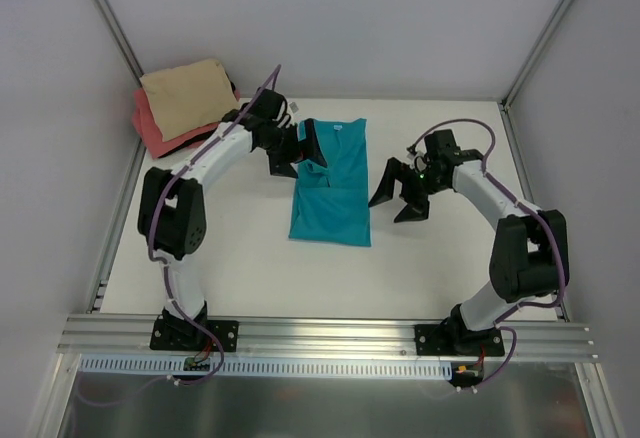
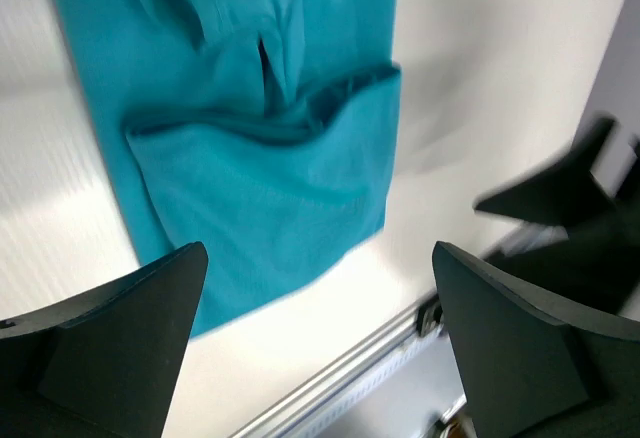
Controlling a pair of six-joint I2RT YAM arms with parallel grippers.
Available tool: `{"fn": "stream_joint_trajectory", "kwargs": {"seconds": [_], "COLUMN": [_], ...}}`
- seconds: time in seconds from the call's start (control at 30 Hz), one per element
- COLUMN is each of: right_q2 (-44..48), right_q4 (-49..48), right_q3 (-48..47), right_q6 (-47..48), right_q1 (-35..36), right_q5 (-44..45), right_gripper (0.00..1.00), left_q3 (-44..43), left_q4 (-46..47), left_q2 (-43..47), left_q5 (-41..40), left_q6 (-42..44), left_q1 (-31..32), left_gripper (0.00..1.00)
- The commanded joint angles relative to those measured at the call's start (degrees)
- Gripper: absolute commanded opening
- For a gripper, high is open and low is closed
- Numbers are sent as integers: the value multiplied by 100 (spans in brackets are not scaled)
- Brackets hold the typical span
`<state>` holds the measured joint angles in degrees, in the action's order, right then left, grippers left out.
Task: Fold and stack the t-shirts
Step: Fold the folded rectangular tshirt in 1/3 of the way, then grab one side of the 2/3 rectangular tshirt with both arms
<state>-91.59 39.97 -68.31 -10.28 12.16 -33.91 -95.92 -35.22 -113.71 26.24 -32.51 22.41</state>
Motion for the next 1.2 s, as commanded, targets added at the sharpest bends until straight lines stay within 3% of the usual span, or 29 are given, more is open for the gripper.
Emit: {"fn": "stream_joint_trajectory", "kwargs": {"seconds": [0.0,0.17,0.27,0.43,0.8,0.93,1.0,1.17], "right_q2": [115,168,115,-113,-632,-781,-860,-948], "right_q4": [-322,-1183,-1605,-2089,-2766,-2827,-2854,-2863], "right_q3": [625,1705,1979,2103,2015,1989,1971,1892], "right_q6": [-35,-342,-501,-659,-932,-914,-923,-940], "right_q1": [49,120,181,444,717,709,717,717], "right_q5": [-54,-168,-247,-300,-318,-353,-379,-397], "right_gripper": [99,99,99,99,98,85,75,62], "left_q3": [868,3267,3885,4248,3897,4080,4108,4266], "left_q4": [120,1121,1421,1789,2256,2598,2643,2801], "left_q2": [857,1736,1905,1853,860,745,701,640], "left_q5": [478,1014,962,848,1128,1295,1401,1480], "left_q6": [534,588,728,957,843,554,483,307], "left_q1": [-44,-421,-492,-501,-510,-492,-440,-326], "left_gripper": [99,93,93,94,89,84,74,60]}}
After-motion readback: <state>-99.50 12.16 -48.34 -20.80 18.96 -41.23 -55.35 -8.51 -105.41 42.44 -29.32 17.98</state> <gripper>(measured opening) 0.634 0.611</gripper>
